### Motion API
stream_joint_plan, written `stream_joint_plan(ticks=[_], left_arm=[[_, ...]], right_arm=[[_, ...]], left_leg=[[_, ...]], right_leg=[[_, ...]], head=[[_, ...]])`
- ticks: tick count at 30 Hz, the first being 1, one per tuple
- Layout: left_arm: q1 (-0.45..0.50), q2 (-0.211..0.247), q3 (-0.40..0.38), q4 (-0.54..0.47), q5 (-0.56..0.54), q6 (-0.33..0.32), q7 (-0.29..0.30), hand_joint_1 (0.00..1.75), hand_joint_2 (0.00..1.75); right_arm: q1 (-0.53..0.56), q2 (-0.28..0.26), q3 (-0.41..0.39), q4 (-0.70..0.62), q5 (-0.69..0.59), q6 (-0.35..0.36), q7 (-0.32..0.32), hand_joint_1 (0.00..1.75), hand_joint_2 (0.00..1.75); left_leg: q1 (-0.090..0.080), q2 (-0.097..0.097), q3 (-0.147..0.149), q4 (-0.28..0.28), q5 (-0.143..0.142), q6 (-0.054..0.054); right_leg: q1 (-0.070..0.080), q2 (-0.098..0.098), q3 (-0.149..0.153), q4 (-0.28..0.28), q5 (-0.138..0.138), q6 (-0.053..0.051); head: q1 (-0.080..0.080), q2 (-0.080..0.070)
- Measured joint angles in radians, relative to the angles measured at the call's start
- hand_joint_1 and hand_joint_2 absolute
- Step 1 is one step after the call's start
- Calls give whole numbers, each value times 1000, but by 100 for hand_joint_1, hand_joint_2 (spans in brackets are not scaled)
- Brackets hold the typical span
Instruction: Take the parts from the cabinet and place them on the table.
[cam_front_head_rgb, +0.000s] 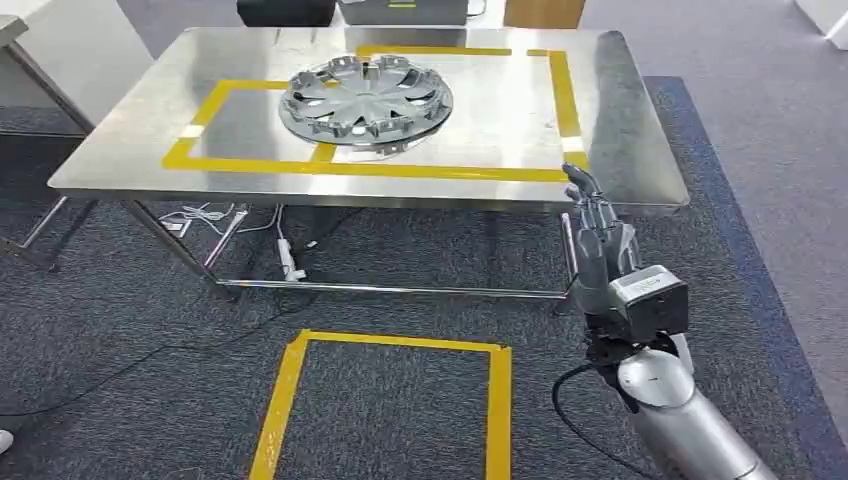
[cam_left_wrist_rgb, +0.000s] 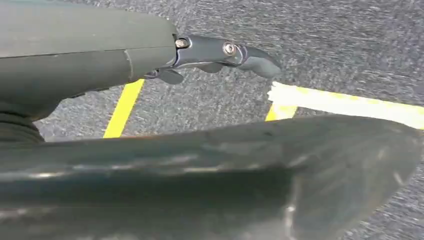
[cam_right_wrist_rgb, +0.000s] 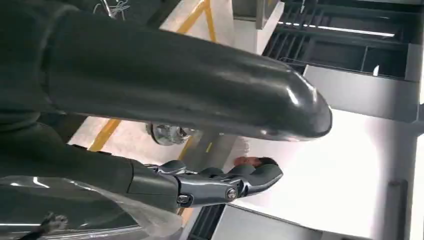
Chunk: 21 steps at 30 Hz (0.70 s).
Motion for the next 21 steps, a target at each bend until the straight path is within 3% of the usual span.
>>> stream_joint_plan(ticks=[1,2,4,5,6,7,8,10,11,12,13,14,15,16,17,19,20,21], left_arm=[[-2,2,0,0,0,1,0,0,0],[-3,3,0,0,0,2,0,0,0],[-3,3,0,0,0,5,-1,0,0],[-2,2,0,0,0,6,-2,0,0],[-2,-2,0,0,-1,6,-7,0,0],[-2,-1,-1,0,-1,8,-14,0,0],[-3,0,-2,0,-2,10,-22,0,0],[-3,0,-3,0,-2,10,-27,0,0],[-2,-1,-4,0,-2,10,-29,0,0],[-1,-2,-4,0,-2,10,-30,0,0],[-1,-2,-4,0,-2,10,-30,0,0],[-1,-2,-4,0,-2,10,-30,0,0],[-1,-2,-4,0,-2,13,-30,0,0],[-1,-2,-4,0,-1,15,-30,0,0],[-1,-3,-4,0,0,16,-30,0,0],[-2,-3,-4,0,0,18,-32,0,0],[-2,-3,-4,0,0,18,-33,0,175],[-1,-2,-4,0,0,20,-34,0,175]], right_arm=[[0,0,0,0,1,0,0,0,0],[-3,0,0,0,1,1,1,0,0],[-5,0,1,4,3,5,3,0,0],[-4,0,3,6,3,5,5,0,0],[-4,-3,3,7,3,5,6,0,0],[-4,-9,2,9,4,4,7,0,0],[-4,-11,2,10,5,3,7,0,0],[0,-13,2,11,6,3,8,0,0],[3,-15,2,13,6,2,8,0,0],[5,-16,3,15,6,2,9,0,0],[5,-18,3,17,6,2,9,0,0],[5,-18,3,17,6,1,9,0,0],[4,-18,3,17,7,0,9,0,0],[2,-18,2,17,10,-2,11,0,0],[-1,-18,3,17,13,-3,18,0,0],[0,-18,2,17,16,-7,28,0,0],[2,-18,3,19,21,-7,37,0,0],[0,-18,3,22,24,-7,45,0,175]], left_leg=[[-3,-2,48,-82,-13,9],[-6,-3,65,-113,-17,11],[-11,-3,53,-109,-8,17],[-12,-3,49,-112,1,25],[-1,1,46,-132,13,33],[-2,3,38,-134,24,40],[-2,4,28,-134,34,49],[-4,4,2,-134,52,50],[-4,4,-11,-133,62,50],[-4,4,-22,-132,70,49],[-4,4,-32,-130,78,47],[-4,4,-42,-127,84,45],[-4,4,-50,-124,89,42],[-4,3,-52,-119,93,38],[-10,3,-59,-115,97,32],[-8,4,-60,-115,110,20],[-5,4,-59,-118,115,13],[-9,2,-62,-119,119,7]], right_leg=[[0,0,-6,4,3,3],[5,0,-13,8,10,10],[-1,-2,-19,4,26,25],[-2,-1,-20,0,35,32],[0,0,-28,3,29,37],[-1,4,-45,18,-1,40],[-2,6,-62,66,-52,44],[-4,6,-110,224,-147,52],[-4,6,-126,291,-164,55],[-4,6,-122,310,-149,56],[-4,6,-97,289,-116,56],[-4,5,-52,229,-79,55],[-4,5,14,133,-50,52],[-4,5,82,31,-54,48],[0,5,132,-30,-80,45],[2,7,111,-33,-81,37],[6,7,109,-32,-78,27],[1,4,106,-40,-67,12]], head=[[0,0],[0,0],[1,0],[0,0],[0,0],[0,0],[6,0],[10,0],[11,0],[11,0],[11,0],[11,0],[11,0],[11,0],[12,0],[11,0],[10,0],[12,0]])
